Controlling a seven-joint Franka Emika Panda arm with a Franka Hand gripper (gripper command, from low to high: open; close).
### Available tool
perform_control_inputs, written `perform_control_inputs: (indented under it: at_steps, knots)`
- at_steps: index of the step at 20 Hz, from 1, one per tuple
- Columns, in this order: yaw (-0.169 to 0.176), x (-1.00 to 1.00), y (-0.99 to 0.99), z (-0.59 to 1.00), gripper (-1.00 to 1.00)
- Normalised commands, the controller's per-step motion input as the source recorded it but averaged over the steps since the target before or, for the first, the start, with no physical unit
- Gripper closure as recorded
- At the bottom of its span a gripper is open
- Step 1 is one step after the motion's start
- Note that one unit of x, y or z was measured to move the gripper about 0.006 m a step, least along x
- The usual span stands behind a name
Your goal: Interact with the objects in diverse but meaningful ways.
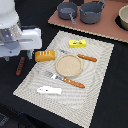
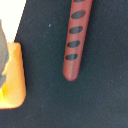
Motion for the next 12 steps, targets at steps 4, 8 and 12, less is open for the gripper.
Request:
perform_control_inputs:
  at_steps: [4,8,12]
  knots:
    - [-0.053,0.0,-0.01,-0.32,-1.0]
    - [-0.043,0.0,0.0,-0.32,-1.0]
    - [-0.035,0.0,0.0,-0.31,-1.0]
